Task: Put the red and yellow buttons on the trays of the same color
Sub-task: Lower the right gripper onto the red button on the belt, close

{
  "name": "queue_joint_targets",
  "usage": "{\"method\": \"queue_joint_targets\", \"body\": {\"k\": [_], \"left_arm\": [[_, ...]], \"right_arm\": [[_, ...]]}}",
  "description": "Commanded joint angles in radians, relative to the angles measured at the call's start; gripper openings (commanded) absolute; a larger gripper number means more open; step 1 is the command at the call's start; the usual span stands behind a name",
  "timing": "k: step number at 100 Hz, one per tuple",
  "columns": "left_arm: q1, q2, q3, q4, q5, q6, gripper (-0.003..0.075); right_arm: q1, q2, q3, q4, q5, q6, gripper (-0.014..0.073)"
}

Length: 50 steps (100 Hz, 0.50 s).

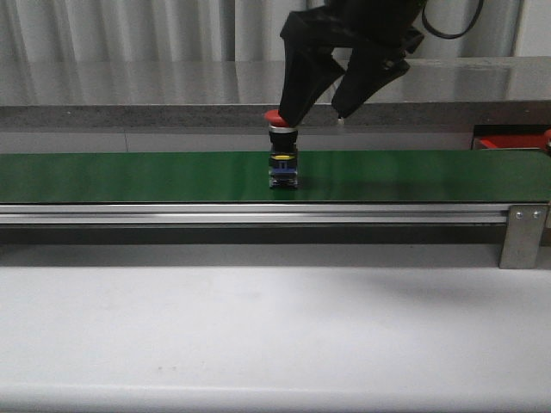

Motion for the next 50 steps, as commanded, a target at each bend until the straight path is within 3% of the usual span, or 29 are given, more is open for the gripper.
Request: {"method": "queue_joint_targets", "body": {"k": [1, 50], "left_arm": [[-0.006, 0.004, -0.026, -0.015, -0.066, -0.003, -0.002], [-0.006, 0.004, -0.026, -0.015, -0.066, -0.003, -0.002]], "right_arm": [[0.0, -0.032, -0.034, 0.015, -0.071, -0.015, 0.0582], [0.0, 0.019, -0.034, 0.043, -0.213, -0.015, 0.0578]]}}
